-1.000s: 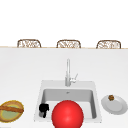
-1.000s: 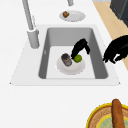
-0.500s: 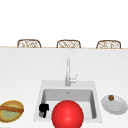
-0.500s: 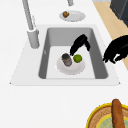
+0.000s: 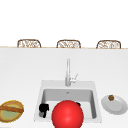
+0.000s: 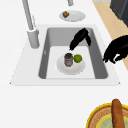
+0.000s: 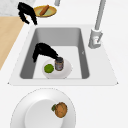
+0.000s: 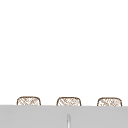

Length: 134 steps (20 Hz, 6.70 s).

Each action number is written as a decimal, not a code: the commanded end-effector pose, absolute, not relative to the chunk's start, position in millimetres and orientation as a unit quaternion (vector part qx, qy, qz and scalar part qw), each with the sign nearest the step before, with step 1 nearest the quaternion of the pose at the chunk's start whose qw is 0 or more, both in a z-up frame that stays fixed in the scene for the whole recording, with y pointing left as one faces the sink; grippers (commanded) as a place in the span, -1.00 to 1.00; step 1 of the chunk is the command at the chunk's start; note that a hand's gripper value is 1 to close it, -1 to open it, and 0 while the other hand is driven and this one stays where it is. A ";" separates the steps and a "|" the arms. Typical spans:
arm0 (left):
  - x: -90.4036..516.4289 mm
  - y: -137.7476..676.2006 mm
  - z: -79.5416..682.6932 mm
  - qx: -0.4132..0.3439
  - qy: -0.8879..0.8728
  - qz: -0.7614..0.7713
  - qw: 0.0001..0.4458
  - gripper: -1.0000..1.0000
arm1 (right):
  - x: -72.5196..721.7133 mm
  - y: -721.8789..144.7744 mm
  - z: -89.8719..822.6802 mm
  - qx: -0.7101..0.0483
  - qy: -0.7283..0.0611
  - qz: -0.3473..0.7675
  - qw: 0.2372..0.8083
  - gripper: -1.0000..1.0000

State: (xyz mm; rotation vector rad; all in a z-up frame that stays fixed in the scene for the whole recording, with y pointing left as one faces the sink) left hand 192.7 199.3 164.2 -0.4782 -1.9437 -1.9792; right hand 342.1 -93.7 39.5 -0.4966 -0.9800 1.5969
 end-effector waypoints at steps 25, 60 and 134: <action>192.7 199.3 164.2 -0.168 -0.681 -0.694 0.163 0.00 | 413.7 -55.2 33.2 -0.174 -0.348 0.718 0.577 -1.00; 192.7 199.3 164.2 -0.168 -0.681 -0.694 0.163 0.00 | 474.7 -43.5 -39.9 -0.153 -0.307 0.711 0.614 1.00; 192.7 199.3 164.2 -0.168 -0.681 -0.694 0.163 0.00 | 367.4 -304.2 287.0 -0.145 -0.320 0.686 0.637 1.00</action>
